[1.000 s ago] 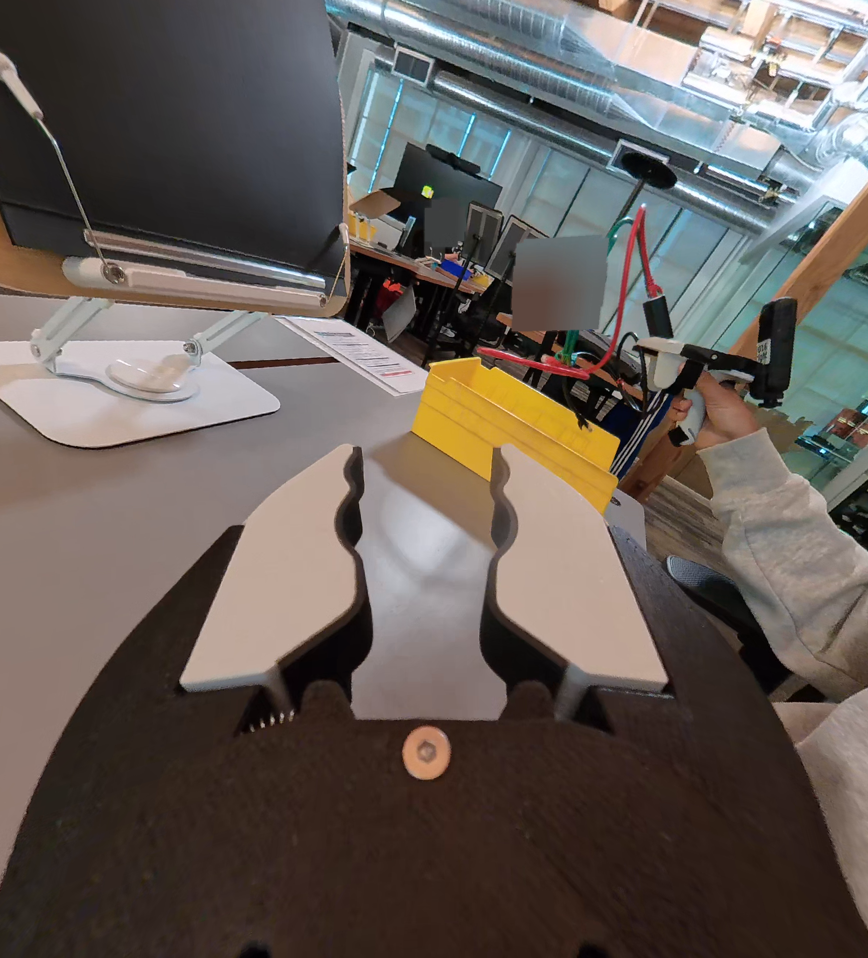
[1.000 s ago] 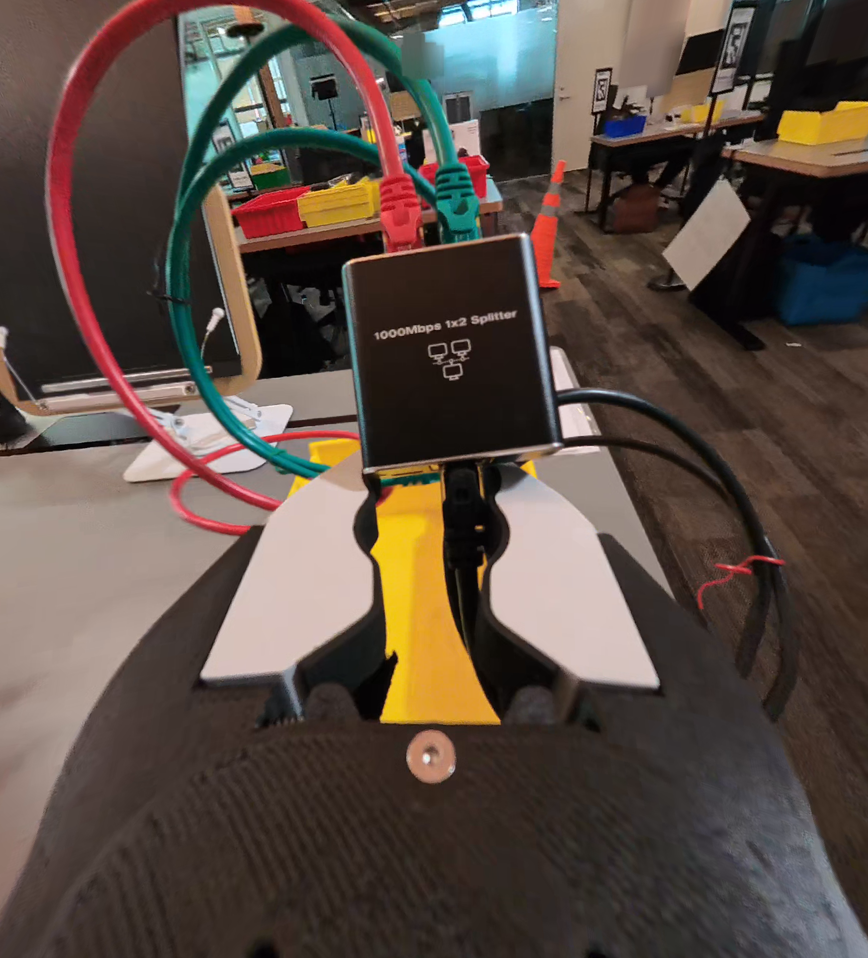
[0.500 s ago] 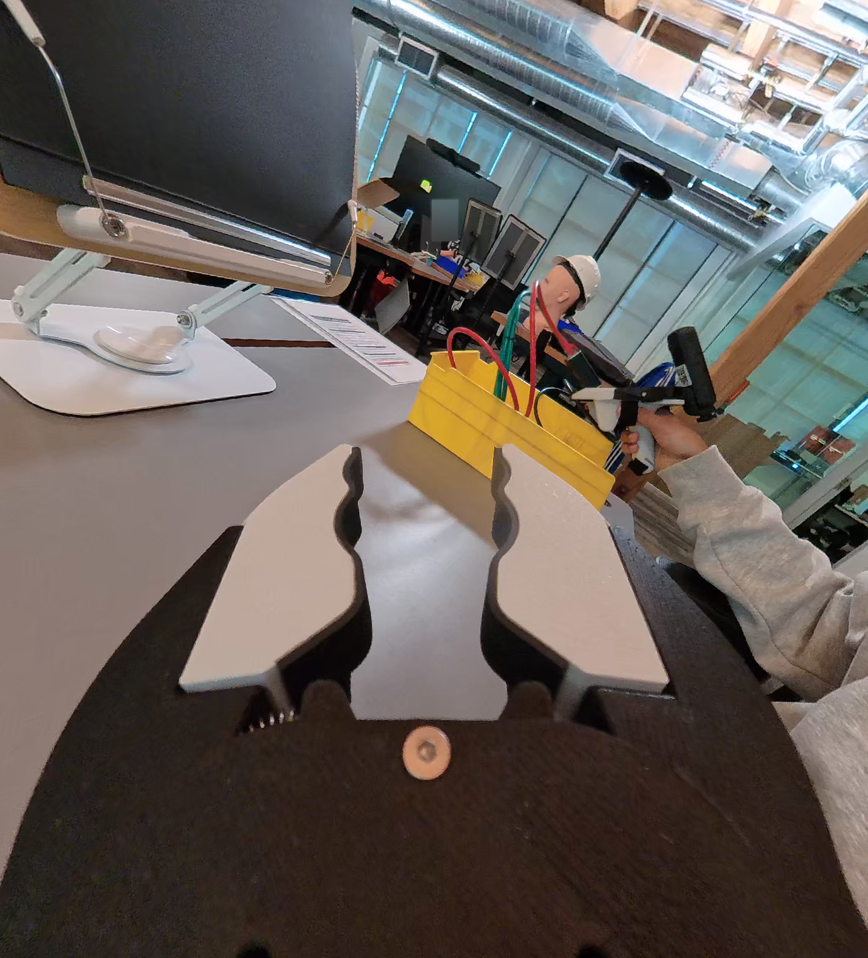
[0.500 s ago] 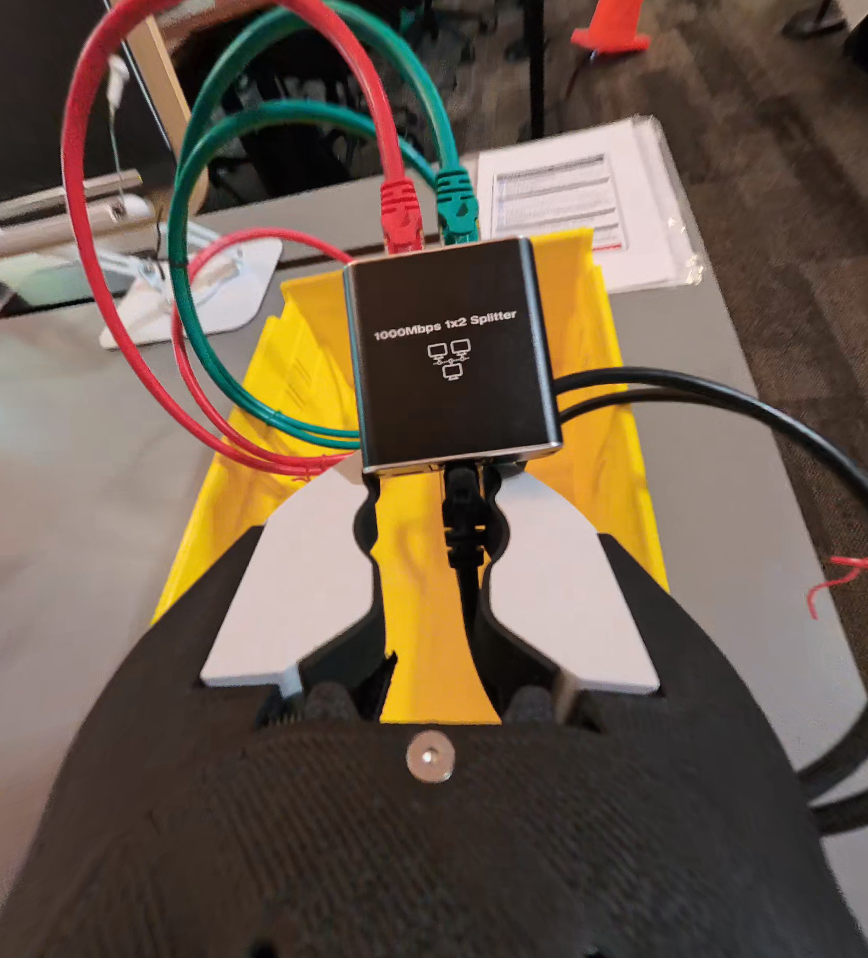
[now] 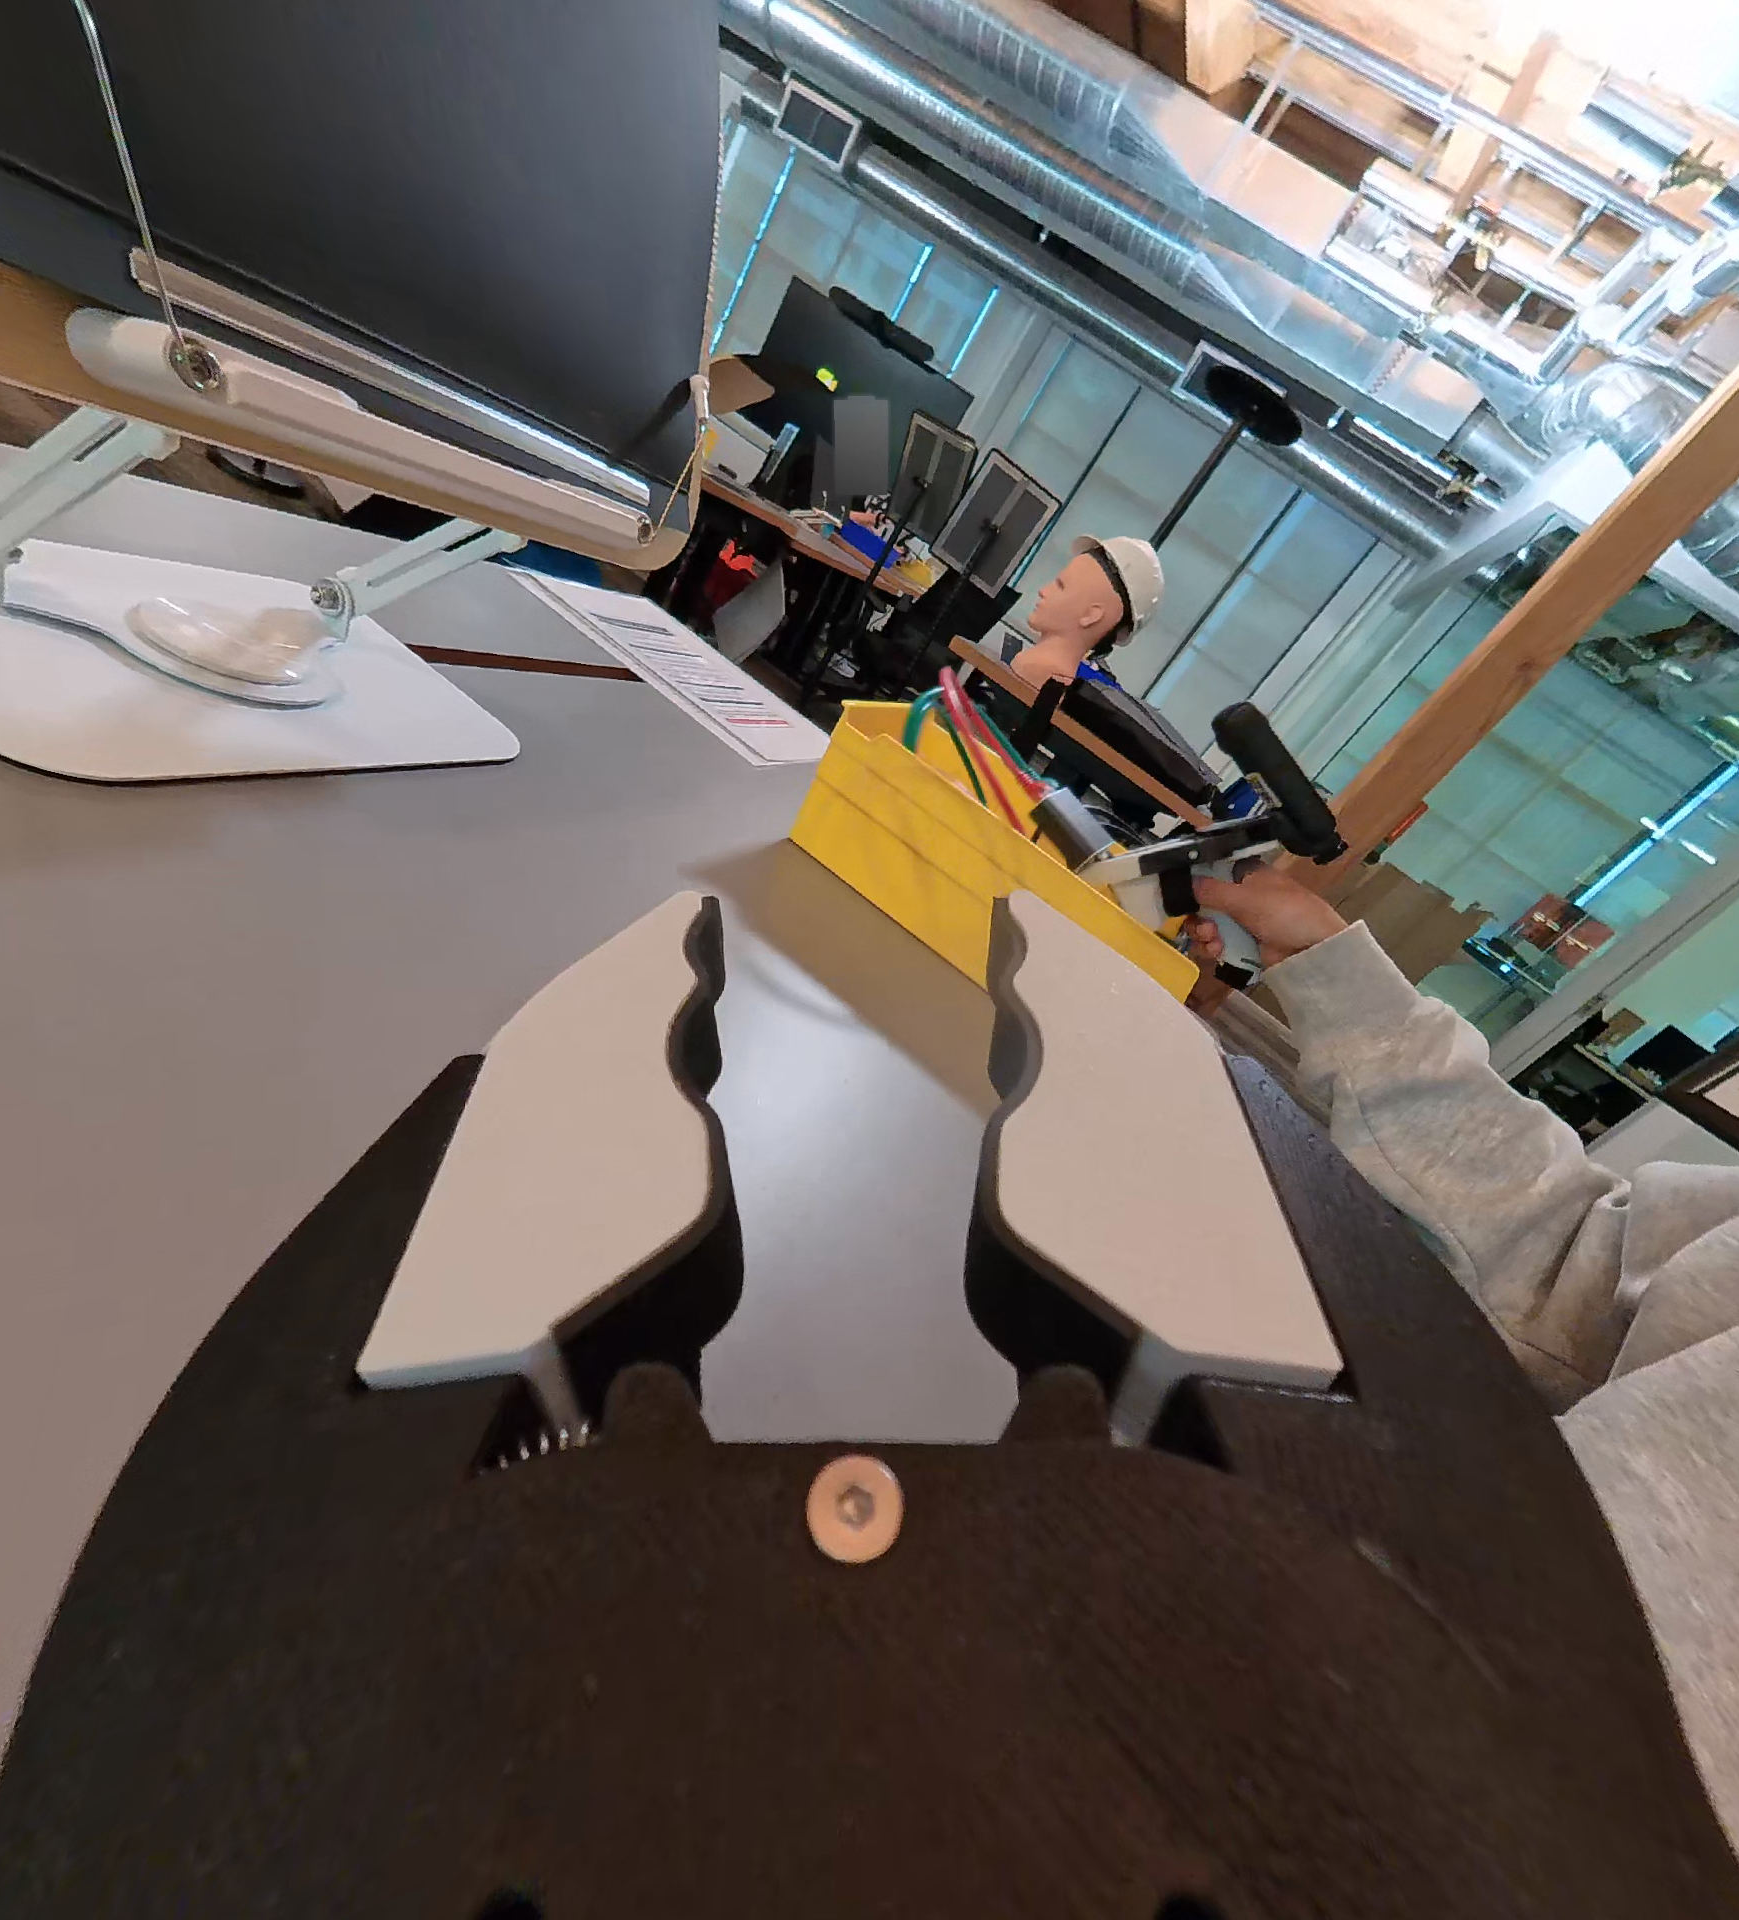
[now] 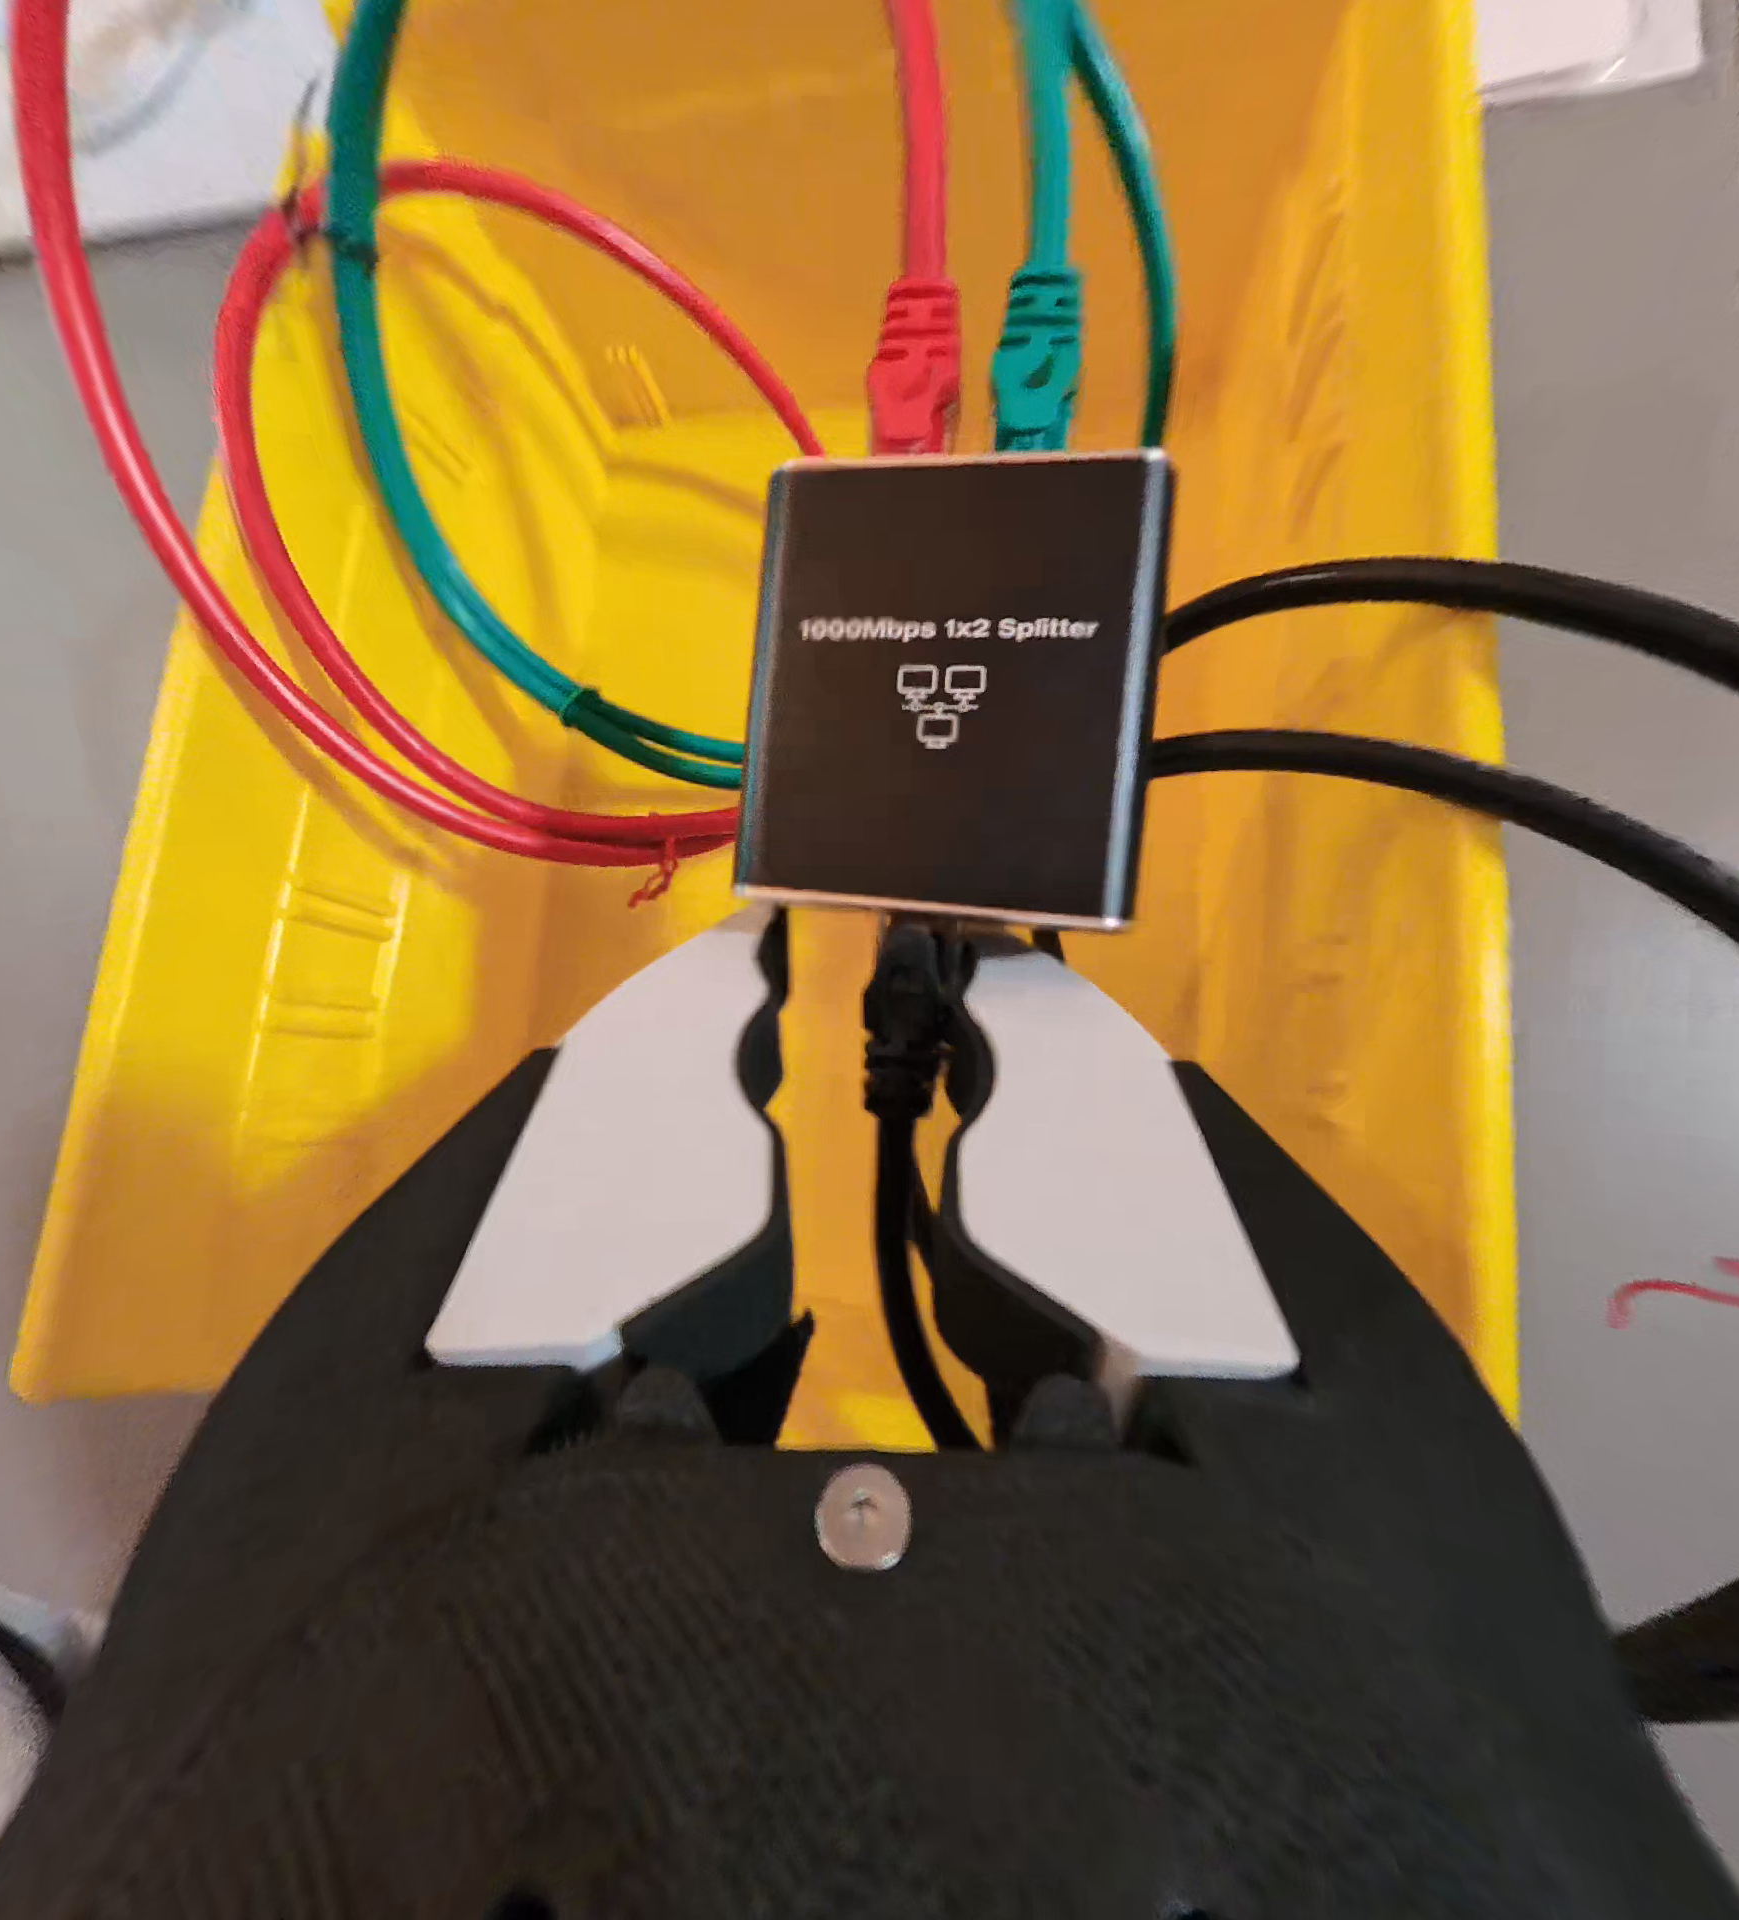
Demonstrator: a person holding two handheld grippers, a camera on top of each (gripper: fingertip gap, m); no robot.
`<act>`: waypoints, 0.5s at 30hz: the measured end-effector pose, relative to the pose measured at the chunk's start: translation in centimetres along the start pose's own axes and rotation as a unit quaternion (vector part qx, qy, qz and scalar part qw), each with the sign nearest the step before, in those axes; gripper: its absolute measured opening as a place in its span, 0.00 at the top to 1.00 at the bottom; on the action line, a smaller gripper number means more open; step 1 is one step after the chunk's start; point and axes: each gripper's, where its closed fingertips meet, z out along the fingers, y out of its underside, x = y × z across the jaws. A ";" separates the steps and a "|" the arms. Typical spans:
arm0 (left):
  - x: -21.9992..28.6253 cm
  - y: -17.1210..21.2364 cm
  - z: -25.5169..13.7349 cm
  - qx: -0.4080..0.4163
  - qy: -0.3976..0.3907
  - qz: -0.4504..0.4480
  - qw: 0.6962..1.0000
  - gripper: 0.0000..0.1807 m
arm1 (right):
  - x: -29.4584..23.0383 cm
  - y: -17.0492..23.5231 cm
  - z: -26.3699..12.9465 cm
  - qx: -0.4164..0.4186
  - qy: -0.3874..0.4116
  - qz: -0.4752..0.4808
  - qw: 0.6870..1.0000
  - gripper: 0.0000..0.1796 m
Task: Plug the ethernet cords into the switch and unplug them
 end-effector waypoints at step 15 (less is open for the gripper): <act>0.0 0.0 0.0 0.006 0.008 -0.012 1.000 0.72 | -2.7 -2.7 -4.7 0.026 -0.013 -0.073 0.997 0.77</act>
